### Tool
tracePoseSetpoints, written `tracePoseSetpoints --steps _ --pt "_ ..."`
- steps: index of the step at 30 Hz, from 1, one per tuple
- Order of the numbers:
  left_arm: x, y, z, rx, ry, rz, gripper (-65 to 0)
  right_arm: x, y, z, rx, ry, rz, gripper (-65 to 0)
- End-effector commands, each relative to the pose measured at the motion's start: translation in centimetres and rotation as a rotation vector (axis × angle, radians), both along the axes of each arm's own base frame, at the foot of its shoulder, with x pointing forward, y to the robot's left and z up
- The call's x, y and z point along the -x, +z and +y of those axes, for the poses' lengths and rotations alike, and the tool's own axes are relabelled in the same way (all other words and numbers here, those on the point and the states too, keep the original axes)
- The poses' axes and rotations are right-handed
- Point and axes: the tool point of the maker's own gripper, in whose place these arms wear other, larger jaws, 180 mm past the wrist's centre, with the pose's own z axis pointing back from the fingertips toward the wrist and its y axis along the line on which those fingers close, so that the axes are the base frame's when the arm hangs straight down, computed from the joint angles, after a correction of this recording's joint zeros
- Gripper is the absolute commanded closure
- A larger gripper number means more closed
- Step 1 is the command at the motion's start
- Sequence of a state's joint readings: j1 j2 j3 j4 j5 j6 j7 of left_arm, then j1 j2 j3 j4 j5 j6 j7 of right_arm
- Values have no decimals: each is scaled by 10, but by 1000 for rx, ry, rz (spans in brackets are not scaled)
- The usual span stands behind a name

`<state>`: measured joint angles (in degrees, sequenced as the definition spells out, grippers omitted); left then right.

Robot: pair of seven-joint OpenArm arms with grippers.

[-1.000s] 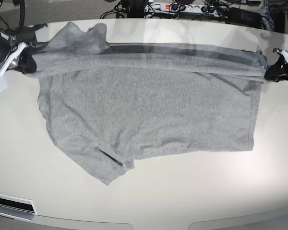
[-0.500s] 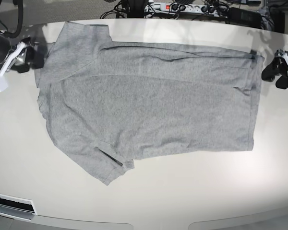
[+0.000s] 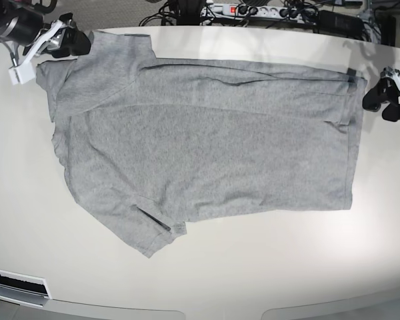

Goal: Layout the t-shirt on the table in an organized manner, then fold the t-shirt properly
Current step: 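Fold the held edge over toward the hem with both grippers, release, then move the right gripper to the sleeve and grasp it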

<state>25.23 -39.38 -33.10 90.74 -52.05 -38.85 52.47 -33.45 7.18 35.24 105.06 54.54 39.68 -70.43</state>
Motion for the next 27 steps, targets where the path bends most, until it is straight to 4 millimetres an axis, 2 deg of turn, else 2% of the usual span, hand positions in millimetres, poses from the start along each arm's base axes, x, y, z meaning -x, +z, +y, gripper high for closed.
tracePoseSetpoints --steps 1,5,11,16,17,18,21,22,27 --pt "-9 12 3 -5 -9 -39 -405 -6 3 -2 -2 -15 -32 -360" --pt "-10 14 2 4 -8 -43 -405 -1 -19 -2 -51 -70 19 -360" --pt "-10 14 0 16 -7 -46 -405 -8 -43 0 -129 -128 65 -360" --pt "-10 15 0 17 -6 -47 -405 -6 -49 9 -174 -129 87 -359" --pt "-10 15 0 20 -6 -48 -405 -5 -50 11 -177 -118 94 -343" --pt "-11 15 -1 23 -5 -50 -405 -4 -50 14 -180 -107 103 -297" --pt "-11 15 -1 24 -6 -50 -405 -2 -51 20 -188 -82 117 -53" --pt "-10 15 -1 23 -6 -50 -405 -2 -51 22 -189 -77 119 0" --pt "-11 15 -1 23 -5 -50 -405 -4 -44 32 -204 -27 114 0"
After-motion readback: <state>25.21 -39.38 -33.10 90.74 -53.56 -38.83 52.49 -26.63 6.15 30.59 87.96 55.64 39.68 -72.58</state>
